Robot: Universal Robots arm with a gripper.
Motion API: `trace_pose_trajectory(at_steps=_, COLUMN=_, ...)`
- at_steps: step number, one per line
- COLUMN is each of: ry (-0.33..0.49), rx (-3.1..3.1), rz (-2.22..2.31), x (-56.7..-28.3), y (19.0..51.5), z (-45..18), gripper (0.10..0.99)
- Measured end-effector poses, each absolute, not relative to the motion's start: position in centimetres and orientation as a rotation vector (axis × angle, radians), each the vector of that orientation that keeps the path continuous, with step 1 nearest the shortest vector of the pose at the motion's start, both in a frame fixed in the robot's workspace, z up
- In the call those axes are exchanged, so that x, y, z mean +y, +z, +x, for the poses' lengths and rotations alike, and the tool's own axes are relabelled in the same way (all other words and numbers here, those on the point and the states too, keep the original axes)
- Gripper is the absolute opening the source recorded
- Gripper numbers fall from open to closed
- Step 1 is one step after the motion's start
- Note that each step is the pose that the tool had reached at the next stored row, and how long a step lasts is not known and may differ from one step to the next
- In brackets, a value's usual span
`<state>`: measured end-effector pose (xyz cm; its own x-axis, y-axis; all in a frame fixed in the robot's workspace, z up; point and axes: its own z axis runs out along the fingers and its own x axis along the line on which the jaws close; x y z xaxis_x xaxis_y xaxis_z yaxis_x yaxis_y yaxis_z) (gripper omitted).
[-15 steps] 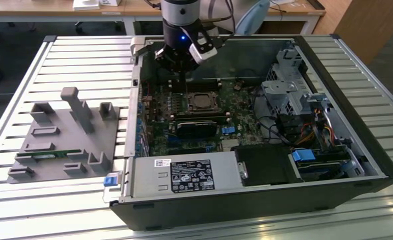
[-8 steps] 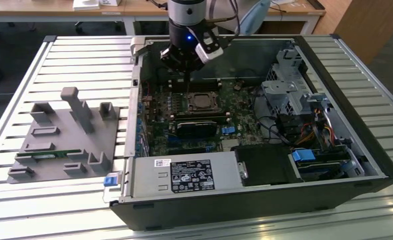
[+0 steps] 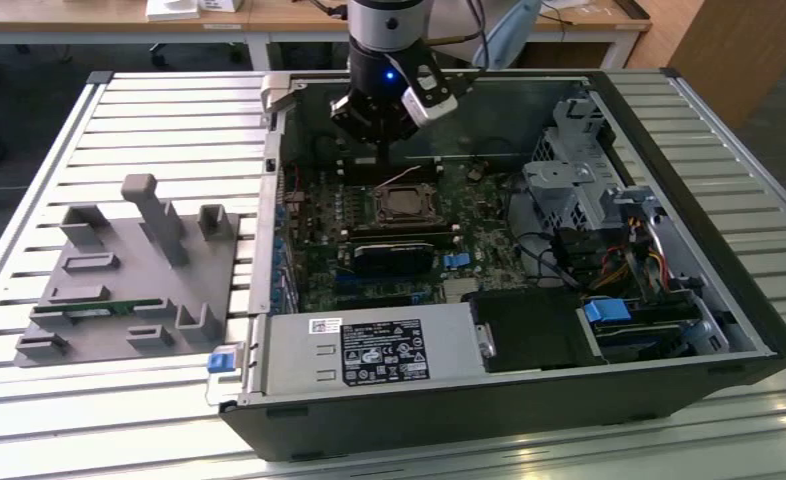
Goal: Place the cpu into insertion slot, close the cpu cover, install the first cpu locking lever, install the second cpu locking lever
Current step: 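Install the first cpu locking lever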
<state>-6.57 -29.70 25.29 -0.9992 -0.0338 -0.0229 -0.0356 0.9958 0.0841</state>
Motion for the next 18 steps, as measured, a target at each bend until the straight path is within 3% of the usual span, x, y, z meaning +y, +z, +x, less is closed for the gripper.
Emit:
trace_pose_trajectory(at_steps=2, ry=0.175, rx=3.114, rz=-0.054, x=-29.7, y=25.3, z=-6.6, gripper=0.106)
trace_pose_trajectory(at_steps=18, ry=0.176, rx=3.114, rz=-0.061, x=-29.7, y=24.3, z=-5.2, gripper=0.106)
